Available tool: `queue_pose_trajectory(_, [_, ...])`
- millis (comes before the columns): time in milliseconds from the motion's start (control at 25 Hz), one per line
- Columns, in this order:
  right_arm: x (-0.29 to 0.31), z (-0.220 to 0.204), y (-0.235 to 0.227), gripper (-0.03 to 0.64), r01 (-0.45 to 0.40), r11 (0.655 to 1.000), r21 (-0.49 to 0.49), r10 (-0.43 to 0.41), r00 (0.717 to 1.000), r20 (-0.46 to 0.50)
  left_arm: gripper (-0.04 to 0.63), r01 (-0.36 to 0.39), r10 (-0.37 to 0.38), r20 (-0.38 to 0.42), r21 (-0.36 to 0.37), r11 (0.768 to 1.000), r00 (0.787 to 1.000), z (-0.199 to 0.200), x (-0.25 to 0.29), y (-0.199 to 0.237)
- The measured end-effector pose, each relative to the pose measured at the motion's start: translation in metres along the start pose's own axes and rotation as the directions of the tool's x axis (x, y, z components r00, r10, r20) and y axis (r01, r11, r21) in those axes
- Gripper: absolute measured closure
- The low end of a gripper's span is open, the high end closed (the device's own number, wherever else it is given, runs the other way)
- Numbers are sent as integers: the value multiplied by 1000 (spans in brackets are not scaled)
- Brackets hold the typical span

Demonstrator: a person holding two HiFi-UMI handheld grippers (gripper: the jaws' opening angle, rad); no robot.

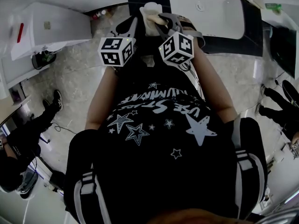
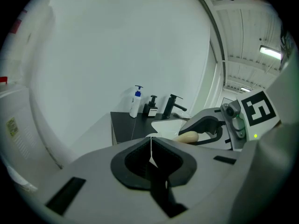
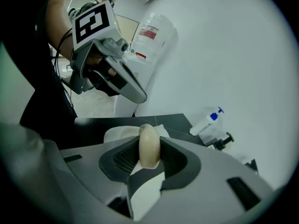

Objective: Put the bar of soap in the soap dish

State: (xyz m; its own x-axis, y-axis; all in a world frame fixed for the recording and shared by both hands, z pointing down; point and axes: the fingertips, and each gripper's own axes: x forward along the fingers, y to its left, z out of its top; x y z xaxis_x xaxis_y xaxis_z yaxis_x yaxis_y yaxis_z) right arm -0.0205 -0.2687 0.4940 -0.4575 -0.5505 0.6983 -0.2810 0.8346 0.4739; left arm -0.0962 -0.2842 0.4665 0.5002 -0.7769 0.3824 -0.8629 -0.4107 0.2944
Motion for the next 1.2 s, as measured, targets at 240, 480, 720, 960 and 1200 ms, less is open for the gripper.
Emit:
queue_pose_trajectory(240, [3, -1, 1, 489, 38, 993, -109, -45, 997, -66, 577, 28, -28, -21, 11, 1000, 999, -1, 0, 0])
queue_pose_trajectory(480, [8, -6, -4, 489, 70, 993, -95, -83, 987, -135, 578, 50, -49, -29, 16, 999, 998, -2, -1, 0])
queue_pose_trajectory(720, [12, -4, -5, 489, 77, 996, -51, -83, 987, -140, 578, 57, -57, -28, 14, 998, 998, -2, -7, 2])
queue_pose_trajectory(960, [11, 1, -1, 489, 66, 997, -35, -70, 990, -125, 578, 56, -56, -19, 12, 998, 998, -1, -12, 8])
queue_pose_trajectory(1200, [9, 5, 3, 488, 39, 999, -13, -40, 995, -87, 578, 64, -63, -12, 14, 998, 998, 2, -12, 7])
